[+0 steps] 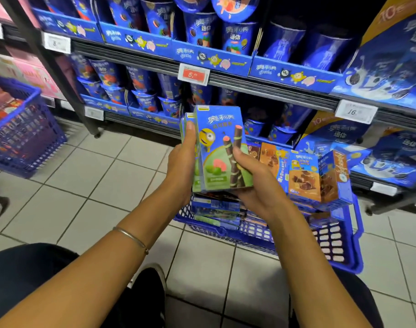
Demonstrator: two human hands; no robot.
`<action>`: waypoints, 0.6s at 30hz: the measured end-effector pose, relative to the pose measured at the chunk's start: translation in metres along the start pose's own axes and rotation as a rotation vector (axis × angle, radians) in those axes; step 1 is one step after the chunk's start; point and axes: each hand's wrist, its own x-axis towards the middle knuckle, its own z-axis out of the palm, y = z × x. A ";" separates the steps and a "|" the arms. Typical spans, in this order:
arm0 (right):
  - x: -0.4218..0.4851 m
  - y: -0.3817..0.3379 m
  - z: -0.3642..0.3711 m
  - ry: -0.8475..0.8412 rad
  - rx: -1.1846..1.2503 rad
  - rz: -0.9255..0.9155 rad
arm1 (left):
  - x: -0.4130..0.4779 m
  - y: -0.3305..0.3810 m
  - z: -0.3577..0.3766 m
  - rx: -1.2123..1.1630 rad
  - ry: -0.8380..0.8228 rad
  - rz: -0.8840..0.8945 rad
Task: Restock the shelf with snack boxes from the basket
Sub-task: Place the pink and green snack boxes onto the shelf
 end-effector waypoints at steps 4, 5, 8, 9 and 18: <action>0.017 0.000 -0.006 -0.042 0.010 0.083 | 0.017 -0.003 0.004 -0.094 -0.068 -0.038; 0.022 0.000 -0.008 -0.027 0.022 0.092 | 0.022 -0.004 0.006 -0.110 -0.073 -0.038; 0.035 -0.004 -0.009 0.047 0.083 0.120 | 0.037 -0.001 0.012 -0.075 -0.072 -0.102; 0.037 -0.008 -0.006 0.067 0.087 0.124 | 0.040 0.003 0.012 -0.052 -0.071 -0.142; -0.001 -0.141 0.073 0.227 -0.085 0.244 | -0.026 0.142 0.040 -0.164 -0.198 -0.361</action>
